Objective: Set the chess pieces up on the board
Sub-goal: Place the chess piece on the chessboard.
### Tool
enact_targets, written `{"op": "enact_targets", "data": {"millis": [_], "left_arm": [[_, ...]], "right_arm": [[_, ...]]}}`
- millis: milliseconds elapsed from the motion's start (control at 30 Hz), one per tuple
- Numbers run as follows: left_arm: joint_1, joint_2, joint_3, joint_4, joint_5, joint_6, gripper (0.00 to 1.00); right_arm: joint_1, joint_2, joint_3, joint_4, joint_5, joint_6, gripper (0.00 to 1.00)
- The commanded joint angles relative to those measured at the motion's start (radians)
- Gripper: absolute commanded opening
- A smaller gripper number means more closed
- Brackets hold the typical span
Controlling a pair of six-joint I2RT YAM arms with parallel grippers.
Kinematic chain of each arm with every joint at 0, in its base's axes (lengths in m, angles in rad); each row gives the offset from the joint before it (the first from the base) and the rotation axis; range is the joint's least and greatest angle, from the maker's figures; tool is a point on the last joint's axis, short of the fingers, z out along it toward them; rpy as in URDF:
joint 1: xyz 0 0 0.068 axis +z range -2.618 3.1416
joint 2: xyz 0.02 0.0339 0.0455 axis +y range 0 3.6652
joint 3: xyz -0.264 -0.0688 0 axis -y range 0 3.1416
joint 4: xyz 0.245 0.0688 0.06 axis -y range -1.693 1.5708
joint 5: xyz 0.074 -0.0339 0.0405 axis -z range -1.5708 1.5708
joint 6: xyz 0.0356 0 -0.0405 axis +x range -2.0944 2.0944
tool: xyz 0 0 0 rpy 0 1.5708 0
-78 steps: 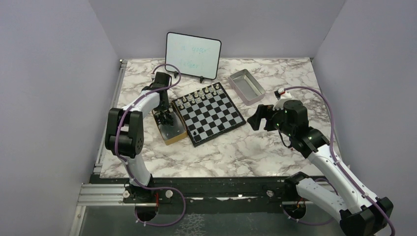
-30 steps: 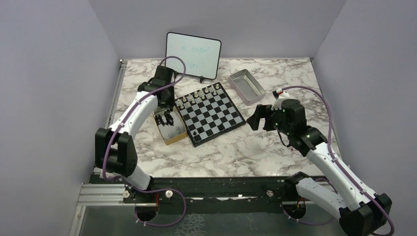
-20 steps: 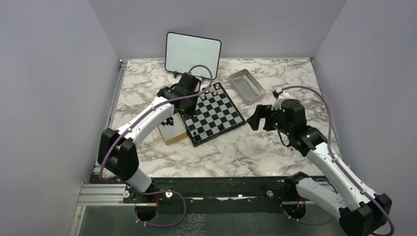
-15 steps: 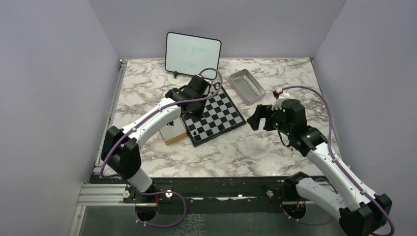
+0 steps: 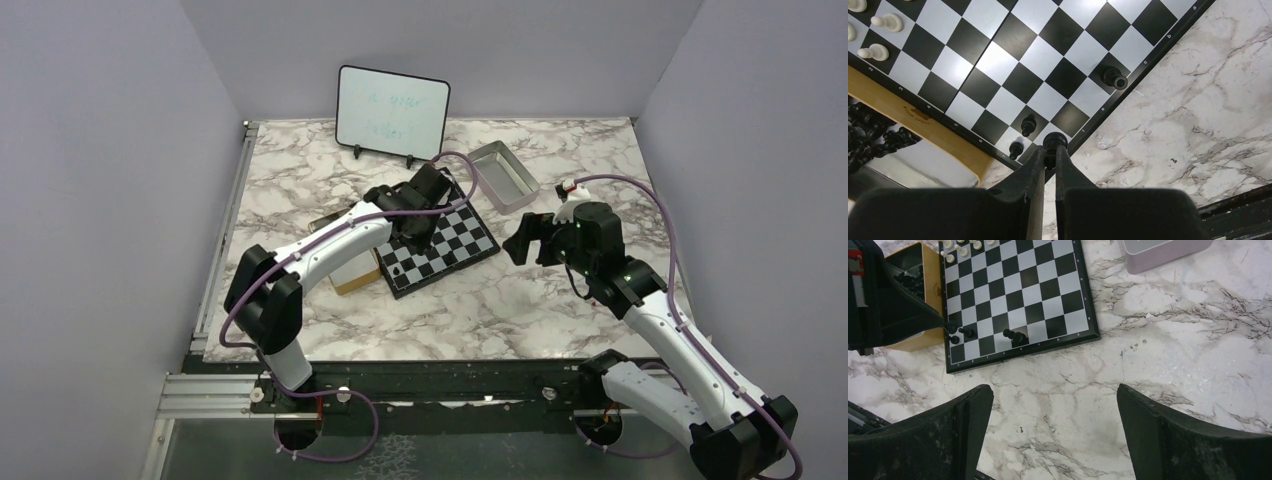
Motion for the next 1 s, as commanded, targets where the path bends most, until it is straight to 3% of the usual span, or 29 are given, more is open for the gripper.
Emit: {"op": "enact_targets", "data": {"millis": [0,967], "left_arm": [[-0.023,0.033,0.003,0.002,-0.037,-0.022,0.10],[-0.056,0.134,-0.078,0.104,0.001,-0.041,0.10]], "right_arm": [[-0.008,-0.013,0.011,0.008,0.014,-0.004,1.00],[-0.008,-0.015,0.007,0.007,0.018,-0.009,1.00]]}}
